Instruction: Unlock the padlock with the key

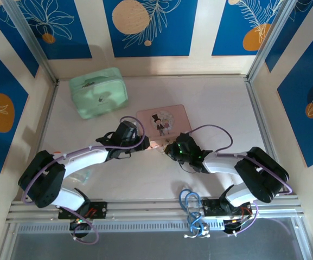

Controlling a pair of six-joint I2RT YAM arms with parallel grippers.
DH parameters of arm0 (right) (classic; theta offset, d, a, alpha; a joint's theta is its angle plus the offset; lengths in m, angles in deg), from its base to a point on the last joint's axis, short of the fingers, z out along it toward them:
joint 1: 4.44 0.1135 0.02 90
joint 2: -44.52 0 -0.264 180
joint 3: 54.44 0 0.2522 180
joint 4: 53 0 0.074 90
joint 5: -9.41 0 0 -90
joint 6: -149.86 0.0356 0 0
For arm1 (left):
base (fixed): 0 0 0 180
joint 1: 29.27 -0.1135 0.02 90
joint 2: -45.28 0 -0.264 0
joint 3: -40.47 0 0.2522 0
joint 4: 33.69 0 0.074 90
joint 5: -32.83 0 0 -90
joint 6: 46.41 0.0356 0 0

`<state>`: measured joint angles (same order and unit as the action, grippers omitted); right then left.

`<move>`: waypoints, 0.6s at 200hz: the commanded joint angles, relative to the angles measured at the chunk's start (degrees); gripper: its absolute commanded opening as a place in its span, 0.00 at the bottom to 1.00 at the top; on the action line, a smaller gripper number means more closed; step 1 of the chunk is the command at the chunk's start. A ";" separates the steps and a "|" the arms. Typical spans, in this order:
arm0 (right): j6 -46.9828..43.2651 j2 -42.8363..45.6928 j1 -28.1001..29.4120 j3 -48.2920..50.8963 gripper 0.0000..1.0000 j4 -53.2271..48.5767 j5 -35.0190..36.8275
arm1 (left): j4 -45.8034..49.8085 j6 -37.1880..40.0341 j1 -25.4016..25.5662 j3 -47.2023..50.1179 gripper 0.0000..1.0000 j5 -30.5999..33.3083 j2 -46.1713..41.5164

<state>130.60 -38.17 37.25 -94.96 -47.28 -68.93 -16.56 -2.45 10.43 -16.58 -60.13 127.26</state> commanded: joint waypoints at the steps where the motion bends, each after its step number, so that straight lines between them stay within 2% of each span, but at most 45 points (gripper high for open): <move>1: -0.30 -0.30 0.49 -0.41 0.00 -7.06 2.63 | 3.92 0.45 -1.99 2.40 0.50 2.88 0.20; 72: -0.58 2.68 0.86 0.56 0.00 -8.81 4.41 | 3.47 0.43 -2.17 2.85 0.50 2.68 0.57; 120: -1.45 3.15 -0.01 1.70 0.00 -6.47 2.69 | 3.29 0.00 -2.19 3.54 0.50 2.87 0.20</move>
<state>130.16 -35.51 37.93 -95.07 -50.75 -67.16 -18.28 -2.47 9.99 -15.53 -61.01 127.08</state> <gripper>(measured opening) 0.070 0.497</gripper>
